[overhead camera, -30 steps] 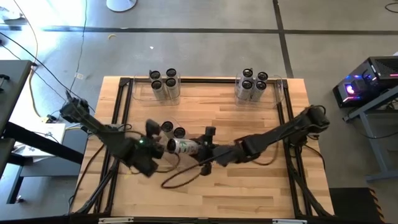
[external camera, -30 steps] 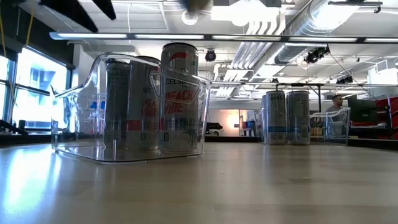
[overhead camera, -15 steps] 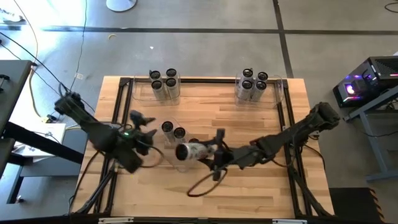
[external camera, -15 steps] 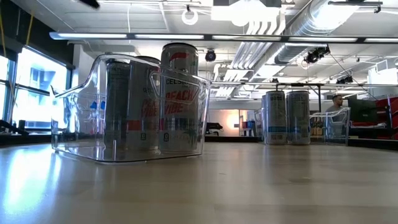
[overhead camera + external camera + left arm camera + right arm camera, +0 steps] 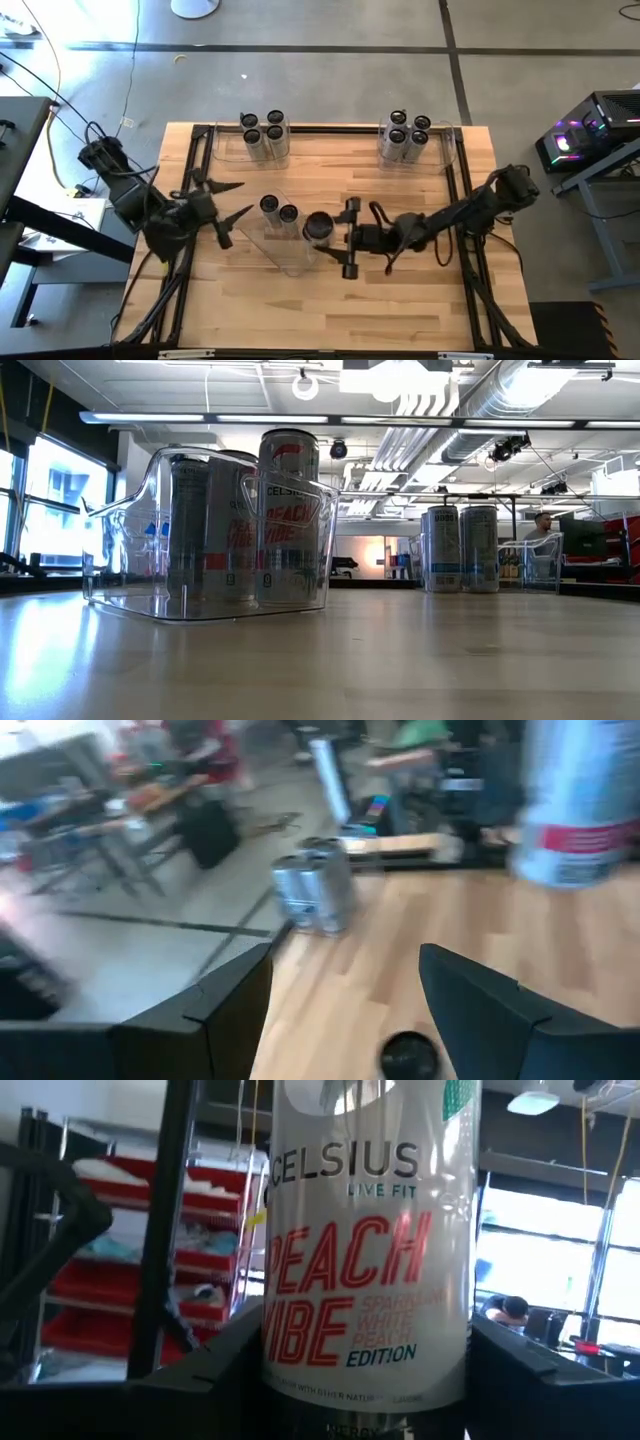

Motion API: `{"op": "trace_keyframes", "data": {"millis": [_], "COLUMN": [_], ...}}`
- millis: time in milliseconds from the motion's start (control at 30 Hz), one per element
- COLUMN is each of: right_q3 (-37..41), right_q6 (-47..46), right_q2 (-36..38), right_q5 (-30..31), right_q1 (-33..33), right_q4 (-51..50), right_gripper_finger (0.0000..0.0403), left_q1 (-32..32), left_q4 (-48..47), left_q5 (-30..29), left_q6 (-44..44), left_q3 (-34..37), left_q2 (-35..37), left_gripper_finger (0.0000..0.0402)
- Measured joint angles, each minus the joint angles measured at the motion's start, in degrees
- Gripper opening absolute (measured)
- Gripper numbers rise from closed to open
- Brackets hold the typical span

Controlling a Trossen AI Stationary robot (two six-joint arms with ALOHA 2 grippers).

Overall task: Sort soda cans
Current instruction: Adjust all the white-pink soda cans into the center transparent bin

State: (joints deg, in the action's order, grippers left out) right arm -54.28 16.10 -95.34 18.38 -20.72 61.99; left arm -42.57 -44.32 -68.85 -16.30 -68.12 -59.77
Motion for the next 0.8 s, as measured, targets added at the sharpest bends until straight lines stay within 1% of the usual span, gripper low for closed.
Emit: {"op": "trace_keyframes", "data": {"millis": [200,267,367,433,533,633,800], "right_q3": [-3.84,-4.27,-4.25,-4.24,-4.81,-4.81,-4.79], "right_q6": [1.25,1.33,0.91,2.05,3.77,5.41,5.45], "right_q2": [-2.70,-2.59,-2.57,-2.72,-2.72,-2.61,-2.55], "right_q5": [-0.67,-0.67,-0.82,-0.80,-0.87,-1.30,-1.72], "right_q1": [0.52,0.40,0.06,-0.06,-0.06,-0.21,-0.21], "right_q4": [-3.92,-2.94,-3.32,-3.89,-3.81,-3.42,-3.74], "right_gripper_finger": [0.0235,0.0235,0.0235,0.0235,0.0235,0.0235,0.0235], "left_q1": [5.38,6.40,7.96,9.45,11.36,12.64,14.24], "left_q4": [14.14,19.19,26.96,31.82,38.67,43.93,49.76], "left_q5": [21.56,26.79,30.07,32.41,38.66,42.54,43.07], "left_q6": [19.48,24.44,30.50,32.93,34.43,34.30,33.48], "left_q3": [0.04,0.04,0.04,0.04,0.04,0.04,0.09], "left_q2": [-2.26,-3.74,-6.65,-8.80,-11.31,-13.16,-15.59], "left_gripper_finger": [0.0251,0.0257,0.0263,0.0264,0.0264,0.0265,0.0265]}}
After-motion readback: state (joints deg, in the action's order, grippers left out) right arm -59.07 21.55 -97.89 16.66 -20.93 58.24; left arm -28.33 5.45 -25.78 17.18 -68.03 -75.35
